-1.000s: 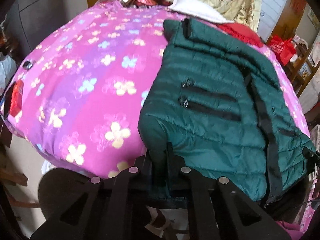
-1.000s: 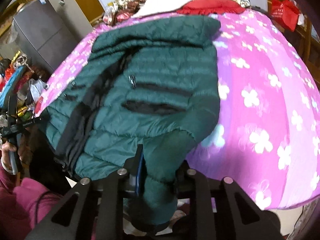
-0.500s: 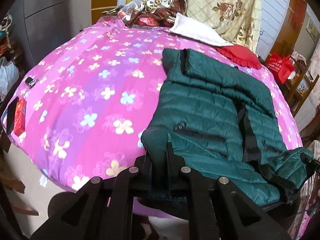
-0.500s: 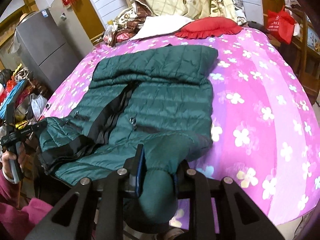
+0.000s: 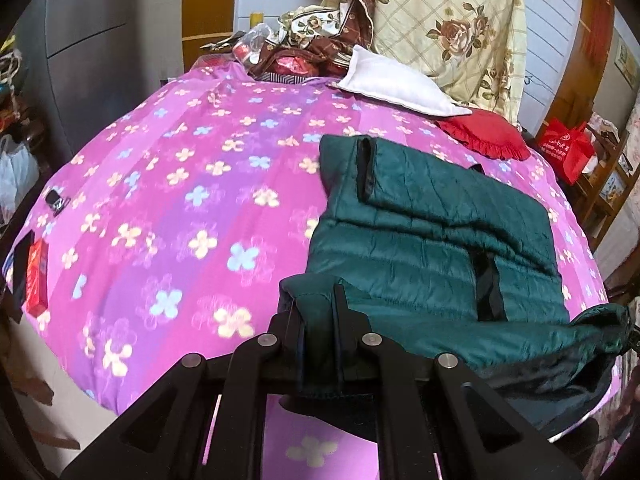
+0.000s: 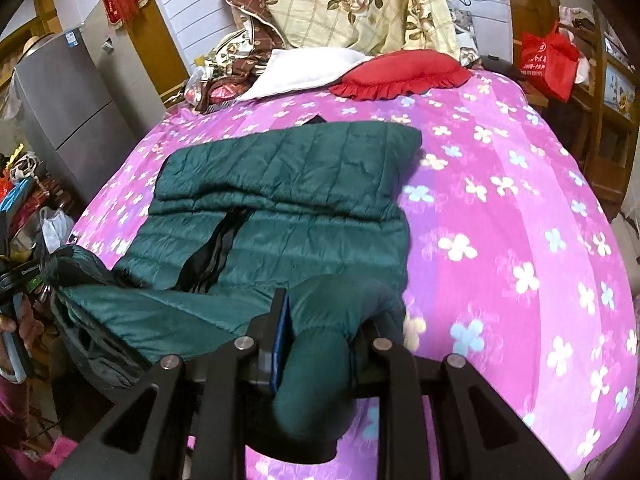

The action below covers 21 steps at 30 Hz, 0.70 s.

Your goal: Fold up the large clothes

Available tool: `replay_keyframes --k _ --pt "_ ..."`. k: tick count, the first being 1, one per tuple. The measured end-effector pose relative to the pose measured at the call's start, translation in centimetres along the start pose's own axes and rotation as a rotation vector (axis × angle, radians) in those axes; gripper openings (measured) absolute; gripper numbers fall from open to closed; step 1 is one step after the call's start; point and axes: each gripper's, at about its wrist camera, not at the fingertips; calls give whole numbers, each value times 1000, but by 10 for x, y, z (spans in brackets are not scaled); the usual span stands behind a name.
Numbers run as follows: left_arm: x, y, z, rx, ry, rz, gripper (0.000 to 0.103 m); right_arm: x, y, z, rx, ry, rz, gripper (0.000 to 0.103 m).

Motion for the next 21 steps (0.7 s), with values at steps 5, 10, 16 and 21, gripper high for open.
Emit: replay_keyframes --k 5,10,16,21 --pt "8 9 -16 3 10 -11 0 11 7 -17 6 10 17 23" --pt "16 18 -31 9 24 -28 0 20 12 -30 4 15 37 23" --pt "26 27 -49 -2 43 -47 0 30 18 -49 1 23 60 23" --pt "34 33 -66 -14 54 -62 0 40 23 -66 -3 27 82 23"
Point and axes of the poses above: each gripper's, at about its wrist camera, not at the fingertips, and x roughly the way its jaws point, y to its right, z to its underside, and after that the axes turned 14 degrees about -z, right-handed
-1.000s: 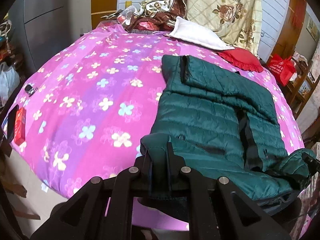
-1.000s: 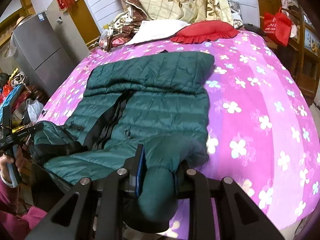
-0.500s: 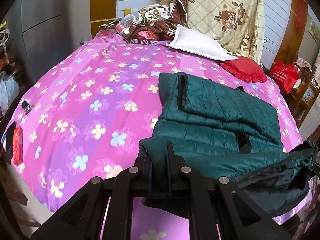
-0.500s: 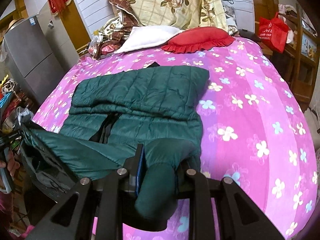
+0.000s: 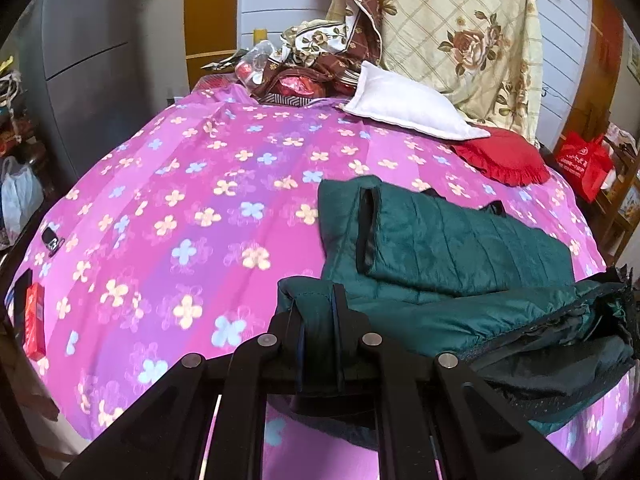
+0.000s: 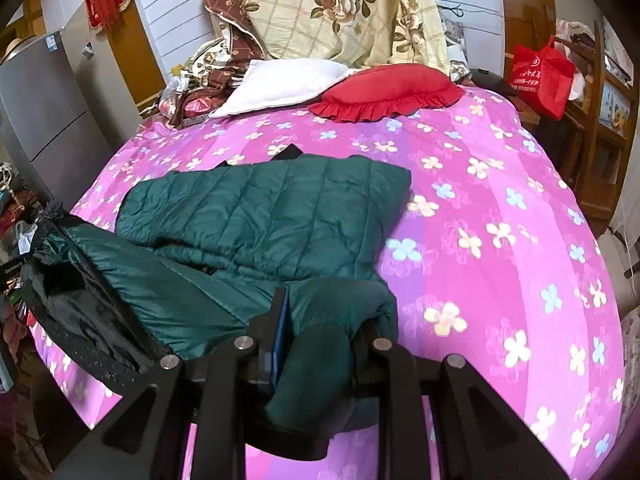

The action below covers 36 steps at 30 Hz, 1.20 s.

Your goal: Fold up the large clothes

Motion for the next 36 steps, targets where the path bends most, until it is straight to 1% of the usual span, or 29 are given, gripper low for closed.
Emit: replay_keyframes --k 7,19,28,36 --pt "15 12 -22 -12 18 -29 0 14 9 -23 2 11 31 23" --pt "52 32 -53 -32 0 -77 0 39 23 -65 17 23 53 23" --pt "75 45 -79 -48 -4 -91 0 61 33 -98 30 26 72 23" --pt "100 56 -85 -57 -22 -110 0 89 50 -109 75 17 80 23"
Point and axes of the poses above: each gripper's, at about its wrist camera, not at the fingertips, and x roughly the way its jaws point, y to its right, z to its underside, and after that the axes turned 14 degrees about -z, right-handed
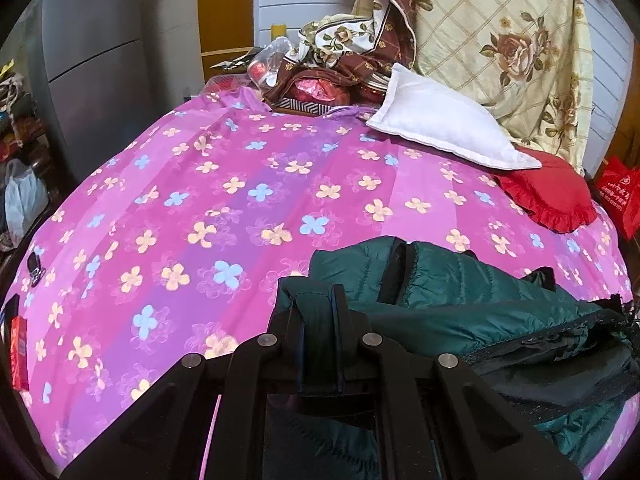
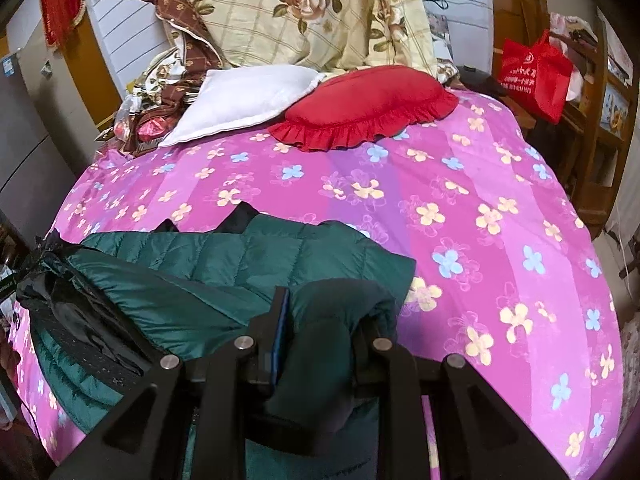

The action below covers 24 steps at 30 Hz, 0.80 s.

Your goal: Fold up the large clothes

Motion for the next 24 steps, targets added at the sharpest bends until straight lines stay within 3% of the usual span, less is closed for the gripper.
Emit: replay_keyframes --k 13,24 --pt "37 25 9 35 -6 -61 0 51 19 1 44 -42 16 23" --pt "54 34 14 24 -4 -94 0 67 20 -1 65 -25 20 28"
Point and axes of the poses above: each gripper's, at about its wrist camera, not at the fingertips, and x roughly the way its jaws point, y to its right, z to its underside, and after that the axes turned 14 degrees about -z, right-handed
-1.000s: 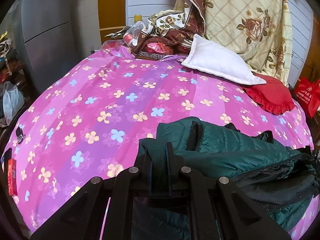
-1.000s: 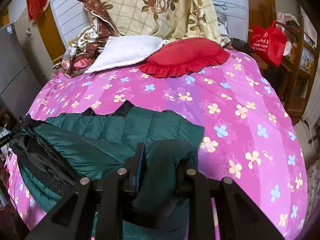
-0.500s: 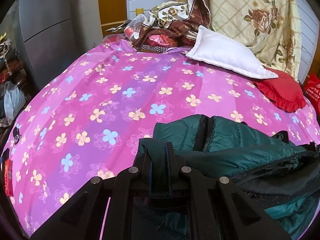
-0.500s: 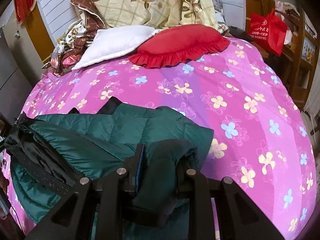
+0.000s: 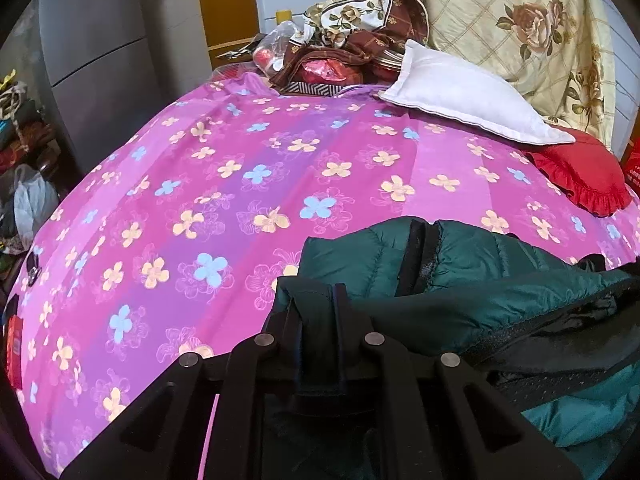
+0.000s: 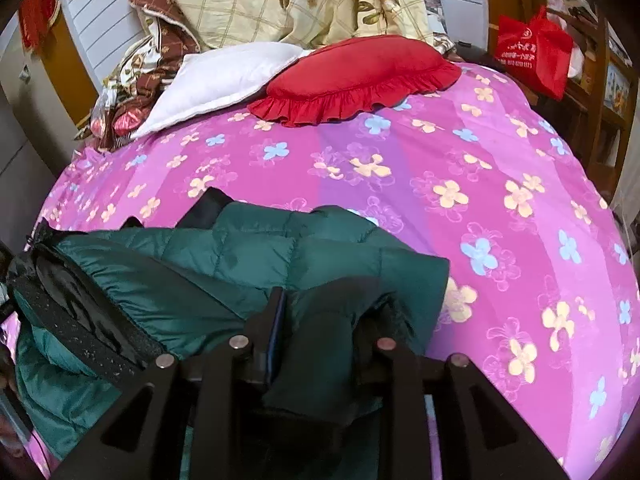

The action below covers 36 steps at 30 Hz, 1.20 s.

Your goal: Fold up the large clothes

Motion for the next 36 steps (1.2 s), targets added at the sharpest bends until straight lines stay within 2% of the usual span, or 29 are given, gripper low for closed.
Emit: replay_keyframes --k 5,9,17,19,20,24,26,27,28,30,31,34,36 --pt "0 -2 2 -19 13 12 0 -16 6 0 52 38 -62 34" --pt "-2 -1 4 -9 24 1 0 -15 -1 2 -6 13 -29 34" --pt "-2 0 4 -8 20 7 0 -22 -5 1 2 20 -18 36" --pt "-3 -1 4 -11 15 17 0 -30 -8 1 -3 40 -20 39" --pt "-4 -3 3 -16 9 32 0 -37 -10 3 -7 59 -24 40" --pt "-10 -26 -6 -85 -27 158 0 -61 -21 12 -30 130 -38 57" --pt "-15 -41 -11 -130 -32 223 5 -71 -29 16 -59 154 -21 57" --pt "-19 -47 -14 -145 -25 247 13 -75 -33 16 -73 169 -9 58" --pt "-24 -53 -17 -158 -6 253 24 -79 -35 16 -81 188 -2 62" --pt "-33 -64 -21 -194 39 252 38 -85 -36 12 -92 222 19 74" --pt "-37 -72 -22 -221 58 257 43 -89 -38 9 -99 248 34 76" --pt "-45 -78 -23 -220 67 266 43 -99 -42 5 -89 281 17 76" --pt "-48 -75 -20 -202 75 256 43 -97 -48 6 -97 255 -24 76"
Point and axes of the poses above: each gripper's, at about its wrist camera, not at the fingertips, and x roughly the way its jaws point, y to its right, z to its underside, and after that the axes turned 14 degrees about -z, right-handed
